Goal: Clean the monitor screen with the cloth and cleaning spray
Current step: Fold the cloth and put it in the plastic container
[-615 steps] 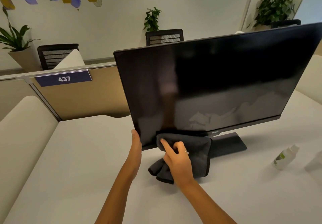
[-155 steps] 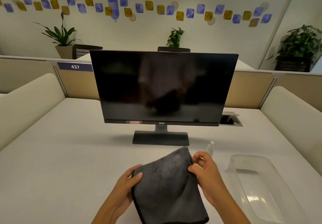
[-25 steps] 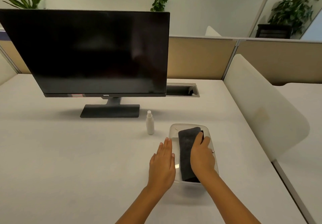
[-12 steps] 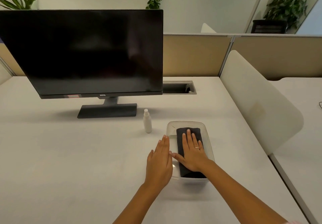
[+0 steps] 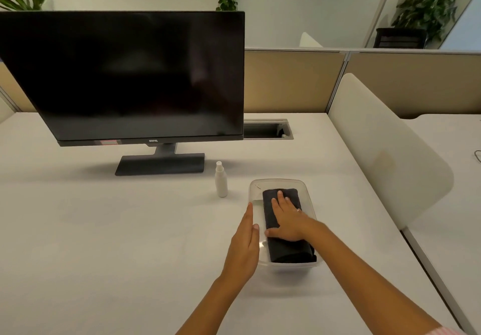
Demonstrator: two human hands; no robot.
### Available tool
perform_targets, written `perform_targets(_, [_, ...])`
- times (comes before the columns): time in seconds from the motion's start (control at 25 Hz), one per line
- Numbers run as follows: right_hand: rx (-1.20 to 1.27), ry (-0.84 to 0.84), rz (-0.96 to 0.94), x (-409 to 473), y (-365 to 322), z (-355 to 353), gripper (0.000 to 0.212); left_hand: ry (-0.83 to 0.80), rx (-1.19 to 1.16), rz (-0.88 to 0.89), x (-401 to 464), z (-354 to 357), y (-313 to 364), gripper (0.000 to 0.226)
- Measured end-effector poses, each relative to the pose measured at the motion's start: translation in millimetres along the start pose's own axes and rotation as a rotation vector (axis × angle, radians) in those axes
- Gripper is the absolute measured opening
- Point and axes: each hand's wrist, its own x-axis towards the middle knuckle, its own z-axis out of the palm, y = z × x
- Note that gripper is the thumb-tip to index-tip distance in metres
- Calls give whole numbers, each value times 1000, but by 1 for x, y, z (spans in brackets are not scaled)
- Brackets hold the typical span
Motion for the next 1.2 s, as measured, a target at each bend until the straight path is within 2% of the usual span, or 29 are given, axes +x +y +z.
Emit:
perform_targets(0.04, [-6,41,-6,0,-4,-15,70,5,-15,-6,-1,0,1,43])
perform_targets(0.12, [99,324,-15,1,-23,-45,37,15,-47,-38,-3,0,4,43])
perform_targets(0.16, [214,467,-22,7,-36,-57,33,15,-49,-46,-3,-1,6,43])
perform_targets(0.2, [341,540,-45,16,-50,-65,35,9,-34,-42,-4,-2,9,44])
perform_targets(0.28, [520,527,-121,33,-76,-76,48,0,5,-37,-3,-3,12,49])
perform_targets(0.36, [548,468,-168,51,-95,-77,56,-12,29,-44,-1,-4,13,52])
perform_targets(0.48, [646,459,-173,71,-103,-66,54,-37,39,-32,-1,-6,13,54])
perform_targets(0.56, [718,508,-164,76,-105,-58,44,-44,47,-18,-1,-7,14,54])
perform_targets(0.64, [679,568,-172,76,-104,-57,36,-32,97,1,-1,-7,14,55])
perform_targets(0.76, [651,655,-192,68,-103,-66,34,-12,339,65,-5,-8,13,58])
perform_targets(0.92, [755,928,-217,32,-92,-92,33,-57,523,149,-20,-14,5,67])
perform_targets(1.0, [755,1010,-198,9,-76,-97,32,-92,607,183,-28,-18,-1,70])
perform_targets(1.2, [747,982,-45,-34,-39,-74,32,-119,764,254,-36,-23,-11,66])
